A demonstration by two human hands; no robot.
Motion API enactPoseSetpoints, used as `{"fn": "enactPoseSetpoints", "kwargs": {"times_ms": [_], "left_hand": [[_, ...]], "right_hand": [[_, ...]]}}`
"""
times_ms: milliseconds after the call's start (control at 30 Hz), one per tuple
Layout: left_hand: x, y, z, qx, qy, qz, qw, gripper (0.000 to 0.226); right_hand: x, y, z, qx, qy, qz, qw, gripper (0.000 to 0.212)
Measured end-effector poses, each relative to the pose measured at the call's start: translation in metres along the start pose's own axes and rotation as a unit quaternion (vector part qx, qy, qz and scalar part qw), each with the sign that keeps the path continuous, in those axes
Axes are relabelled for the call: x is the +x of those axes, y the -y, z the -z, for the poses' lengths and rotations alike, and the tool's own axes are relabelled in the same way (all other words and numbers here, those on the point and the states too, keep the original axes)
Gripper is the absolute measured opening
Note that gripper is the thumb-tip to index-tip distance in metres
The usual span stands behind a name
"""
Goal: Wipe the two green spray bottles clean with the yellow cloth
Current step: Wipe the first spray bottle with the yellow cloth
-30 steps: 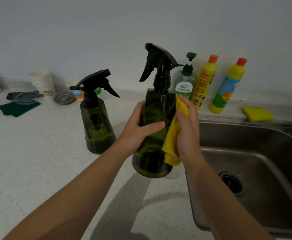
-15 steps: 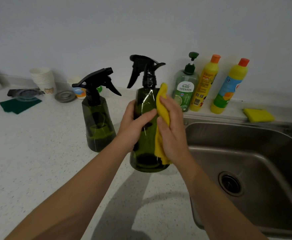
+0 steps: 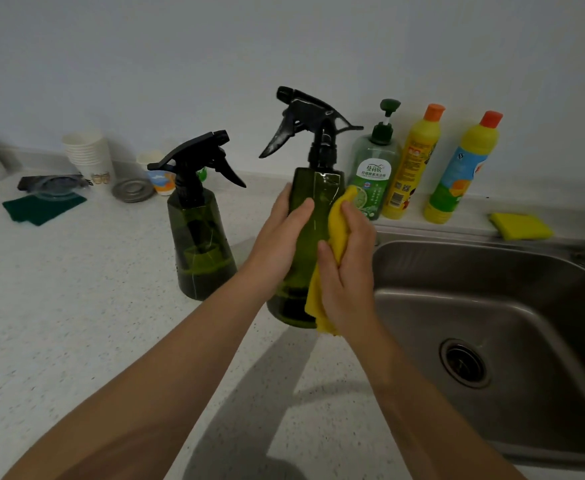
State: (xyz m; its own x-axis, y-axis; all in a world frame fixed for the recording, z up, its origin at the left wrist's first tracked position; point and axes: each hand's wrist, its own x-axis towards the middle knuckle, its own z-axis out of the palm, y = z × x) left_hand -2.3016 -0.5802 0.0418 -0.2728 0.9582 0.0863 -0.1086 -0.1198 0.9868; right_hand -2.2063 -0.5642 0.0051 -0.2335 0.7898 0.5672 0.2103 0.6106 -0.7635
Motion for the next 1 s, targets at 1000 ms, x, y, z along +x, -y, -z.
{"fn": "enactPoseSetpoints", "kwargs": {"times_ms": [1000], "left_hand": [[-0.001, 0.005, 0.009, -0.042, -0.010, -0.015, 0.999, 0.034]], "right_hand": [[0.027, 0.009, 0.009, 0.073, 0.038, 0.009, 0.997, 0.034]]}}
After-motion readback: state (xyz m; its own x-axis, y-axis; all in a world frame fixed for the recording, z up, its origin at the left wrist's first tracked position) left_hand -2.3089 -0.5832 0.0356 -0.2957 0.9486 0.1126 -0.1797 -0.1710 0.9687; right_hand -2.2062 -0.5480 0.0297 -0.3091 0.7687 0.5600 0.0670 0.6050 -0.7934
